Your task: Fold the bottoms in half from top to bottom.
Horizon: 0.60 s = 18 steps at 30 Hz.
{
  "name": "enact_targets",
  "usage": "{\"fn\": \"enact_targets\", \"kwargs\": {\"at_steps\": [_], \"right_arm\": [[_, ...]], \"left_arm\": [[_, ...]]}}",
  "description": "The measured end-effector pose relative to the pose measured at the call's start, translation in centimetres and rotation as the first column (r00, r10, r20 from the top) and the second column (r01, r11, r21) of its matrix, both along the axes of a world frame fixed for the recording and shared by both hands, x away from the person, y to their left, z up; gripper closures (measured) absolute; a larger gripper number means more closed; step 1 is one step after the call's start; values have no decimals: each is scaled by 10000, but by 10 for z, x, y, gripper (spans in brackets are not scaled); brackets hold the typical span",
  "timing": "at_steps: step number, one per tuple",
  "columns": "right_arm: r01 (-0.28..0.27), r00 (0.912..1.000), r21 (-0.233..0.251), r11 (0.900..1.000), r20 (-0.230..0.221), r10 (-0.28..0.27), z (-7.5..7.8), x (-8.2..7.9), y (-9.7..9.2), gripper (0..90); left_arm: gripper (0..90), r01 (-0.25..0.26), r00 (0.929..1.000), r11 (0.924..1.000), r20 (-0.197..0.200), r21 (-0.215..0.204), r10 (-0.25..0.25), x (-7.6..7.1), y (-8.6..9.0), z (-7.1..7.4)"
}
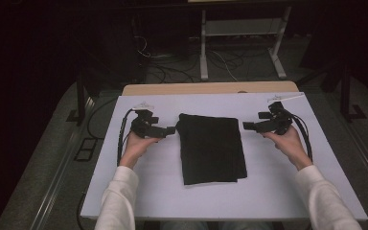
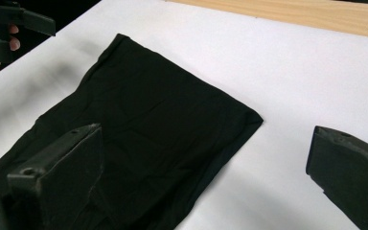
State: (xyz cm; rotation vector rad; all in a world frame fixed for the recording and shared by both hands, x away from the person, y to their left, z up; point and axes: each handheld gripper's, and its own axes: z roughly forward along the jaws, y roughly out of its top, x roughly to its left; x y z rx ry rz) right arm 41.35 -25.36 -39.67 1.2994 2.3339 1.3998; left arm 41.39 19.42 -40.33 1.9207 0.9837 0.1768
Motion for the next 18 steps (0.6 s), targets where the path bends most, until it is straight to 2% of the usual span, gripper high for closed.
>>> {"fn": "enact_targets", "kwargs": {"at_steps": [5,10,18], "right_arm": [[44,9997,91,9999,241,-46,1,-12,-4,0],[-5,9998,91,10000,224,3,-2,-22,-6,0],[-35,9991,20,10000,430,34,-4,-43,-6,0]], "left_arm": [[0,10,10000,10000,21,74,-10,-10,3,0],[0,102,9999,9999,114,-52,-101,-22,4,3],[0,247,9984,9995,511,-205,-236,-42,3,5]]}}
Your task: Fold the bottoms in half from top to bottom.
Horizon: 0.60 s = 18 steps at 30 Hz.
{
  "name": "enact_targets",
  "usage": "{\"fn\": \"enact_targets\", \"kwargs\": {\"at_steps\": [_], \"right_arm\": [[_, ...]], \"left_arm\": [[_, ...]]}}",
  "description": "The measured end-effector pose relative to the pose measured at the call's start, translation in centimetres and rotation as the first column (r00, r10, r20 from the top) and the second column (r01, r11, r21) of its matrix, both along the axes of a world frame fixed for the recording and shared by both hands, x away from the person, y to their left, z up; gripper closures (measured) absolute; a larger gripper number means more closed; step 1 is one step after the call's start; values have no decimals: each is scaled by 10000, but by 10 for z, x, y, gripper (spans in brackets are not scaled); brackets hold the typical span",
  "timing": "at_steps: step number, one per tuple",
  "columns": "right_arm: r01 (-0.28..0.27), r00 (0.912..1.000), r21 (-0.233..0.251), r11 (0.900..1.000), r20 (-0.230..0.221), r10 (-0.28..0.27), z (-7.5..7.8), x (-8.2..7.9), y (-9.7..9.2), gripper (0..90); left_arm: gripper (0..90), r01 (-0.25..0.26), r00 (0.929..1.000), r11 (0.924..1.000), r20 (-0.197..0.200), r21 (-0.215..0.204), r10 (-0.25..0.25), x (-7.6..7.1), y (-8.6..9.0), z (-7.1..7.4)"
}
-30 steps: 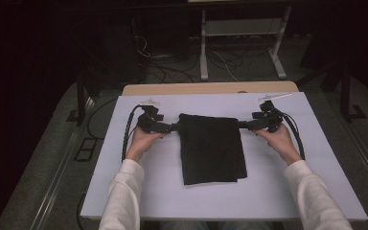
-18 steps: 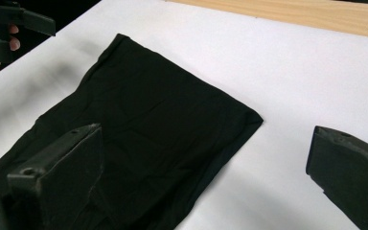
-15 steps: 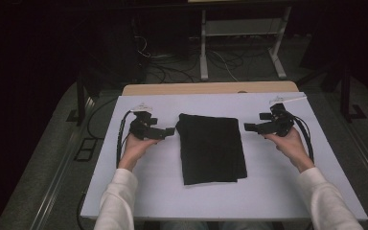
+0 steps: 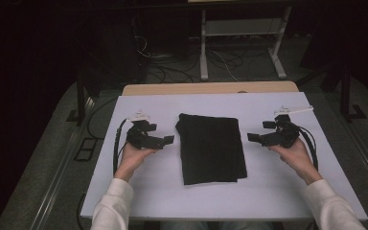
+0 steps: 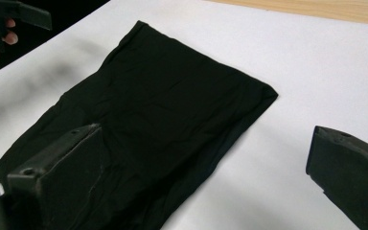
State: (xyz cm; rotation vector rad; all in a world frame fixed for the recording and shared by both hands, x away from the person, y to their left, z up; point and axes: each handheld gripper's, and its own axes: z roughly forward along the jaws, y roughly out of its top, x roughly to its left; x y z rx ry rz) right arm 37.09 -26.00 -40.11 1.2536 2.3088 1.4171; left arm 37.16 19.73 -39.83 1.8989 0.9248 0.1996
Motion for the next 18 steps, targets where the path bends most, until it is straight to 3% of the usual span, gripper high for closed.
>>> {"fn": "enact_targets", "kwargs": {"at_steps": [11,18], "right_arm": [[193,9993,14,9998,310,-193,-2,-30,-10,0],[177,9993,98,9998,335,-180,-7,-44,-14,0]], "left_arm": [[0,-77,9990,9994,433,-341,92,-28,7,-5],[0,55,9980,9999,627,-129,-46,-45,9,-8]]}}
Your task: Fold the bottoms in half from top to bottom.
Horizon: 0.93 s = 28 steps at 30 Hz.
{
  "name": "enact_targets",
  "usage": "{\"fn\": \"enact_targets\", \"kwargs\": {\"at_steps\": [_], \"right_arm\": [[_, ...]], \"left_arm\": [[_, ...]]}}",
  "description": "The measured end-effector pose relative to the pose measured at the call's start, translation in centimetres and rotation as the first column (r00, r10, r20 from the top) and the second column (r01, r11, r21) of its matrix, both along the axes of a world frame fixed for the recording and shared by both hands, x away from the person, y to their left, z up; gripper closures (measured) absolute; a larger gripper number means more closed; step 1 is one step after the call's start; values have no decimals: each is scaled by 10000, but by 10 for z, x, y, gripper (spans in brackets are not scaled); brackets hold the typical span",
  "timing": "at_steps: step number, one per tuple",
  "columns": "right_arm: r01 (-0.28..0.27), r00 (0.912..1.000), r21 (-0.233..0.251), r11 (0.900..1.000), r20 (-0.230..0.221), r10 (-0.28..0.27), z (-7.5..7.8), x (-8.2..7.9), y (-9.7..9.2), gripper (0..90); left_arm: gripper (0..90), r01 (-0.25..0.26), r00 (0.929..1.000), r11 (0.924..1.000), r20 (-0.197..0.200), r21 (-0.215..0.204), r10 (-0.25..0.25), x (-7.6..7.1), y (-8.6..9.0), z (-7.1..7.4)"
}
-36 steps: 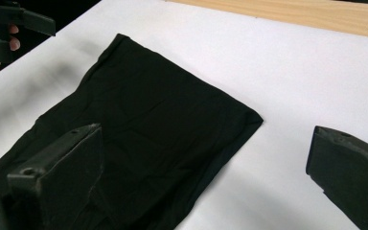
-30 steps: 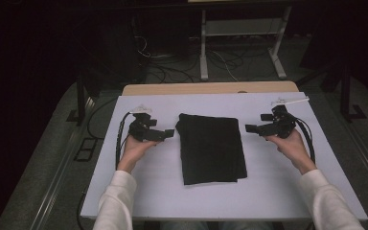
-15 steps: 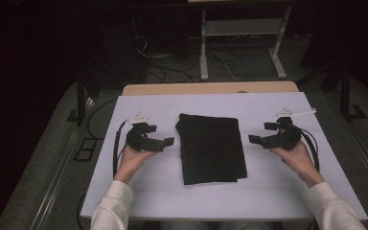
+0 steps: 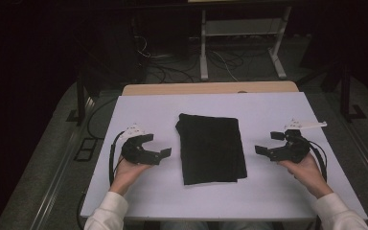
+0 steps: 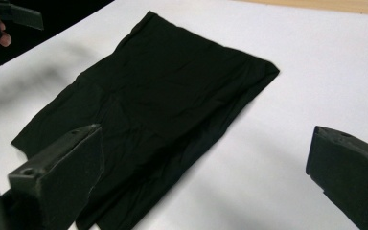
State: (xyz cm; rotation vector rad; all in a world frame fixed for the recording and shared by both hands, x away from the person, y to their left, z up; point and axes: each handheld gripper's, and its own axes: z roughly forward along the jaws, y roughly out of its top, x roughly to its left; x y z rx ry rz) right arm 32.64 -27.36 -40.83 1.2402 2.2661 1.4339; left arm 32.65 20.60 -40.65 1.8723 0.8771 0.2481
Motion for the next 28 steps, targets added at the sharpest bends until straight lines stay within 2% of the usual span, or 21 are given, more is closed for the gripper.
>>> {"fn": "enact_targets", "kwargs": {"at_steps": [9,20,28], "right_arm": [[-51,9997,-112,9999,219,54,-7,-23,-5,0],[3,9993,-171,9999,369,3,-18,-47,-17,0],[26,9995,-320,9995,303,-17,-29,-58,-25,0]], "left_arm": [[0,47,9997,9998,256,-168,-43,-24,7,-4],[0,-121,9991,9995,394,-290,132,-42,9,-16],[0,-33,9988,10000,494,-19,34,-51,8,-25]]}}
